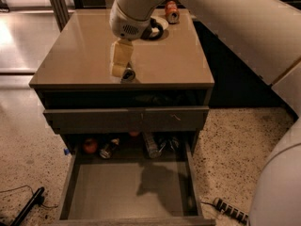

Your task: Place redbull can into middle drawer

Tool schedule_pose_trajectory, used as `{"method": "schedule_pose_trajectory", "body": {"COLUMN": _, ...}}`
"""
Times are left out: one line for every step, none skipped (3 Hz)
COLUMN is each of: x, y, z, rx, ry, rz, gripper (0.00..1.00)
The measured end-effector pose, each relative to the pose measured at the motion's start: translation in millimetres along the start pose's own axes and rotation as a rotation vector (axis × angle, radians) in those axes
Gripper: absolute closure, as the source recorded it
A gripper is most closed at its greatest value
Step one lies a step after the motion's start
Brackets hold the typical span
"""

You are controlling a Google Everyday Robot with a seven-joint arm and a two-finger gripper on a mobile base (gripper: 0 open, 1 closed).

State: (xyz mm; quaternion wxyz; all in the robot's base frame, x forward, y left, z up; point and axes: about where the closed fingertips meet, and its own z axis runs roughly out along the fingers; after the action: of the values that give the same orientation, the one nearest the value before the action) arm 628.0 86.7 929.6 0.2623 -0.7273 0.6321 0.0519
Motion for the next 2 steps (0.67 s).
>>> {"method": "schedule_pose_trajectory", "body": {"x": 4, "y": 6, "z": 21, "rx": -0.003, "ry": 0.078, "rz": -0.024, "gripper": 0.0}}
{"method": "schedule_pose_trajectory", "body": {"x": 15, "y": 8, "z": 42, "rx": 0.011, "ry": 0.196, "rz": -0.051, "gripper": 0.0}}
